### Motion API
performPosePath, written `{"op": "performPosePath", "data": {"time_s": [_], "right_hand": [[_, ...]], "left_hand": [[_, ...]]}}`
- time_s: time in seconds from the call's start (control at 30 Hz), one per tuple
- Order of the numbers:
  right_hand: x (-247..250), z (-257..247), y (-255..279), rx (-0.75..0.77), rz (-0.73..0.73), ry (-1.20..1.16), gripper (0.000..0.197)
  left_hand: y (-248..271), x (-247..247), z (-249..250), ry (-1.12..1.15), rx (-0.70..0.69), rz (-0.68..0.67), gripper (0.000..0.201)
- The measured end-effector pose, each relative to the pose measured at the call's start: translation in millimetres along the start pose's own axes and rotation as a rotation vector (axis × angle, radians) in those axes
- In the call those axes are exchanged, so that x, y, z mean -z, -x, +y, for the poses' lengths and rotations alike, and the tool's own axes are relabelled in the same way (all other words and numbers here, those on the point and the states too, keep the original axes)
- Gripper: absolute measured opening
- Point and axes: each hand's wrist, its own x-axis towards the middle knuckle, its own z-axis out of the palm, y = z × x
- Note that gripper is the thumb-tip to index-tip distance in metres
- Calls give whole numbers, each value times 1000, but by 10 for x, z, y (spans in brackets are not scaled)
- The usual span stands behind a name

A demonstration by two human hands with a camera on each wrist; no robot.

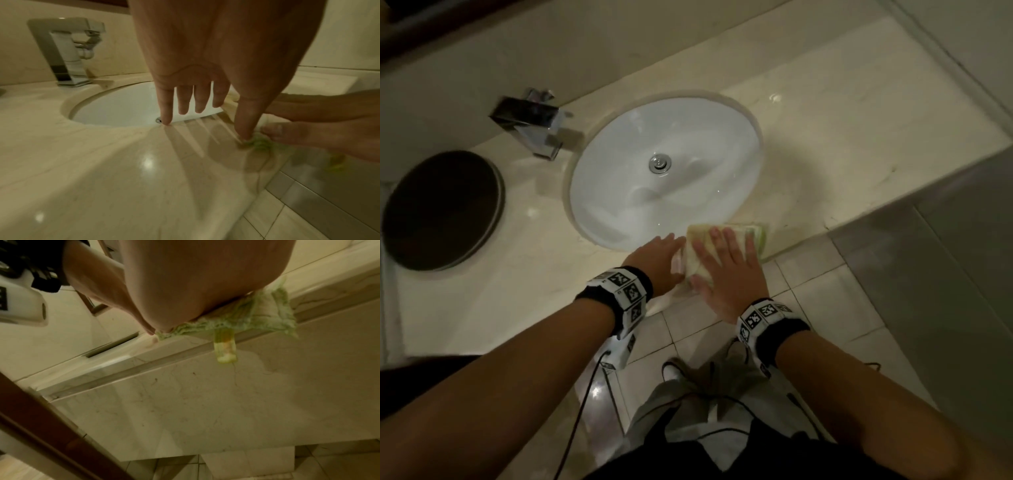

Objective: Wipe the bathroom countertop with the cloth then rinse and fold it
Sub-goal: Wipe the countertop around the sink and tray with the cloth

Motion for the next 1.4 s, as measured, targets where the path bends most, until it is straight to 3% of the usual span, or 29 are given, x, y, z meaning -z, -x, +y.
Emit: {"op": "performPosePath", "data": {"time_s": [0.2, 0.47, 0.73, 0.97, 1.23, 1.4], "right_hand": [[109, 318, 16, -102, -14, 33, 69], [401, 967, -31, -439, -100, 42, 70], [330, 586, -132, -640, -78, -71, 68], [206, -4, -231, -590, -152, -66, 66], [272, 121, -306, -616, -211, -51, 66], [362, 473, -613, -739, -147, -68, 67]], "left_hand": [[-180, 129, 54, -31, -30, -62, 79], [-354, 149, 341, -10, -122, -71, 83], [-501, 173, 285, -84, -190, -83, 79], [-572, 160, 170, -112, -283, -37, 86], [-644, 95, 175, -94, -325, -42, 87], [-671, 93, 151, -123, -315, -67, 88]]}}
